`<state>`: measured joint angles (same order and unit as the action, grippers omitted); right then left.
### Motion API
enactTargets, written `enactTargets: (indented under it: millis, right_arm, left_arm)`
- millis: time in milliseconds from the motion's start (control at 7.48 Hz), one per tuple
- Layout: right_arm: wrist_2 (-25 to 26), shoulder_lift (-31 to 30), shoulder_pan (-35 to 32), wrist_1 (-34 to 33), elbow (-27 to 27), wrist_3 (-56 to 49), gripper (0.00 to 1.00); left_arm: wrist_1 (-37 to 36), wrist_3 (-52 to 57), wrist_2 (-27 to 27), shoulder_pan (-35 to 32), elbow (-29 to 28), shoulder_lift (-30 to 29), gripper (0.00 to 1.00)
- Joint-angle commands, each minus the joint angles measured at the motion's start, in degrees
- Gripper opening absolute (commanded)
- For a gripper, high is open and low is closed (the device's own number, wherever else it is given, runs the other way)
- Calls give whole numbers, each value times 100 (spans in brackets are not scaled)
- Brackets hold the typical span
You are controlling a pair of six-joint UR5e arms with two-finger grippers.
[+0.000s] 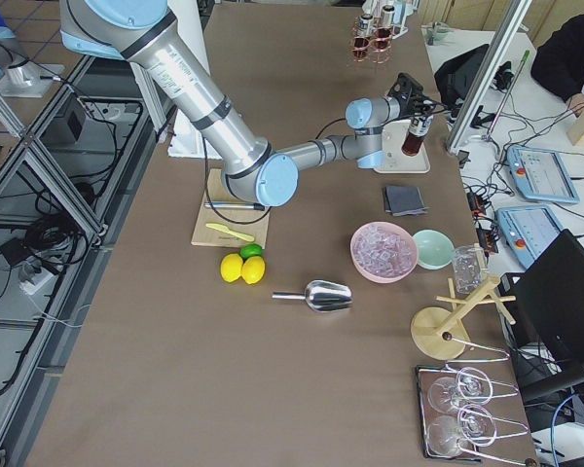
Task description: Take tea from basket to plate
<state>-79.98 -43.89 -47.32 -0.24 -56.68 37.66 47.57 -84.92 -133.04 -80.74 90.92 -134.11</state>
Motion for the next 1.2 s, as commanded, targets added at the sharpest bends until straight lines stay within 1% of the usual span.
enactTargets:
  millis: [0,134,267,401,668,936,1070]
  right_arm:
    - [562,-5,415,375,201,74,0]
    - [606,-40,486,402,227,74,0]
    - [737,-41,591,394,271,74,0]
    - [782,-49,653,393,289,66,0]
    - [897,-50,750,393,289,66,0]
    - [897,-58,794,393,281,57,0]
    - [897,-58,812,385,280,57,28]
  left_arm:
    - [1363,502,-11,-764,-1529,121,0]
    - [1760,642,-11,-951,-1916,209,0]
    - [2269,643,6,-944,-2373,210,0]
    - [2639,591,24,-839,-2673,210,0]
    - [2722,634,24,-890,-2711,271,0]
    - [3134,652,33,-952,-3009,298,0]
    - [3440,722,76,-883,-3001,341,97]
